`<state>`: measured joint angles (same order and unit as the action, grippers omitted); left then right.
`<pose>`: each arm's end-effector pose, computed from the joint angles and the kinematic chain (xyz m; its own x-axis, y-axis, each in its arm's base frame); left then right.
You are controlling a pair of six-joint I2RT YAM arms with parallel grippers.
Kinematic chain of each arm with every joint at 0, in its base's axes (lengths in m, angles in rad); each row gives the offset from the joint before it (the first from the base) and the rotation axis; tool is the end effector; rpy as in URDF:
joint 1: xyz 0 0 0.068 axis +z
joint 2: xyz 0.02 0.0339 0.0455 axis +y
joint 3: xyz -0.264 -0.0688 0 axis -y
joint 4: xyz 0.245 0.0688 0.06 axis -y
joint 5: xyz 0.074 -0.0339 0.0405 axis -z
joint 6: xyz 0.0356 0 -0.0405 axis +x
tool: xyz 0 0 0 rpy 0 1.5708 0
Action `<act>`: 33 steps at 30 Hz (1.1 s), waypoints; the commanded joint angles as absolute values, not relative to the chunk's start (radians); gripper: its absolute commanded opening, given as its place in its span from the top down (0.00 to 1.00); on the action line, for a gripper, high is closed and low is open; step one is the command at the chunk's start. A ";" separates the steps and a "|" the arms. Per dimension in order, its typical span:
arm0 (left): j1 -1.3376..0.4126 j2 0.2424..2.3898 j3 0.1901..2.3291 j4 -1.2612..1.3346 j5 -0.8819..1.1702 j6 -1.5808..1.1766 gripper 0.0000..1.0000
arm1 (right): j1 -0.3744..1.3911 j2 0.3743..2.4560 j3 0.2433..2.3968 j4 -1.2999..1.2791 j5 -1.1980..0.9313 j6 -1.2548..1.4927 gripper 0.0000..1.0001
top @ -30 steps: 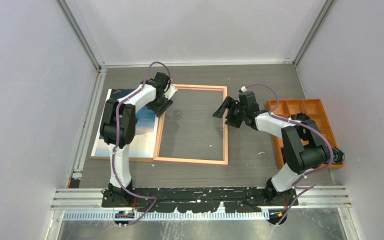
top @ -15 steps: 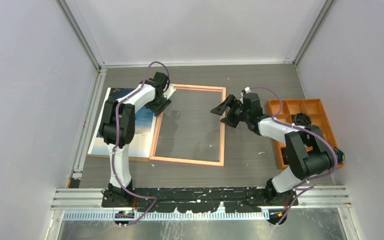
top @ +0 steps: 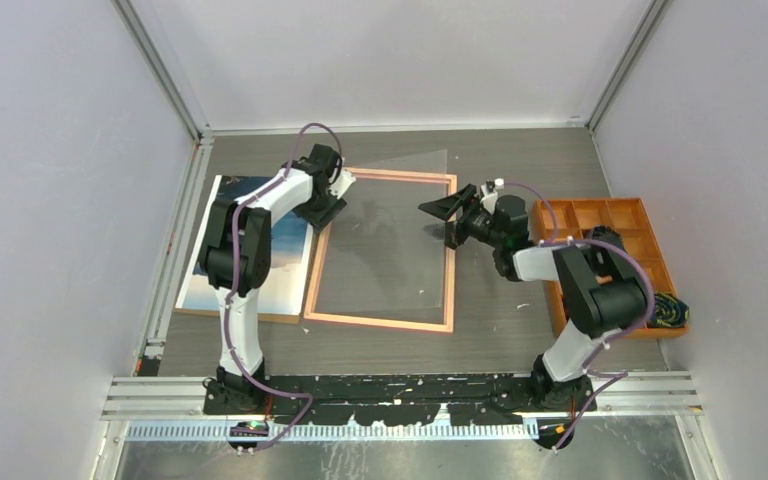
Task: Put the photo into the frame
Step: Pick up the photo frame item from the photo frame.
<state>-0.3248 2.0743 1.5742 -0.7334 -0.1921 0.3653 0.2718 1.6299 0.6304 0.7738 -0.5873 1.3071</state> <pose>0.4070 -0.1299 0.1771 -0.7448 0.6208 -0.2447 0.5561 0.7802 0.2865 0.3025 0.1048 0.1802 -0.7742 0.6185 -0.1343 0.0143 0.2292 0.9733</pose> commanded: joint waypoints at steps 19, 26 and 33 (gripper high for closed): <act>-0.344 2.036 1.563 -0.692 -0.121 0.346 0.41 | 0.316 1.488 0.676 0.385 -0.518 1.013 0.57; -0.335 2.018 1.565 -0.705 -0.091 0.330 0.41 | 0.328 1.570 0.655 0.567 -0.571 1.091 0.98; -0.235 1.988 1.650 -0.771 0.033 0.285 0.41 | 0.344 1.460 0.698 0.489 -0.548 1.029 0.99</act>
<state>-0.2928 2.0666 1.5833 -0.7410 -0.0639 0.3225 0.3267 1.5566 0.6563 0.4892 -0.5434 1.0763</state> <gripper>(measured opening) 0.594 0.023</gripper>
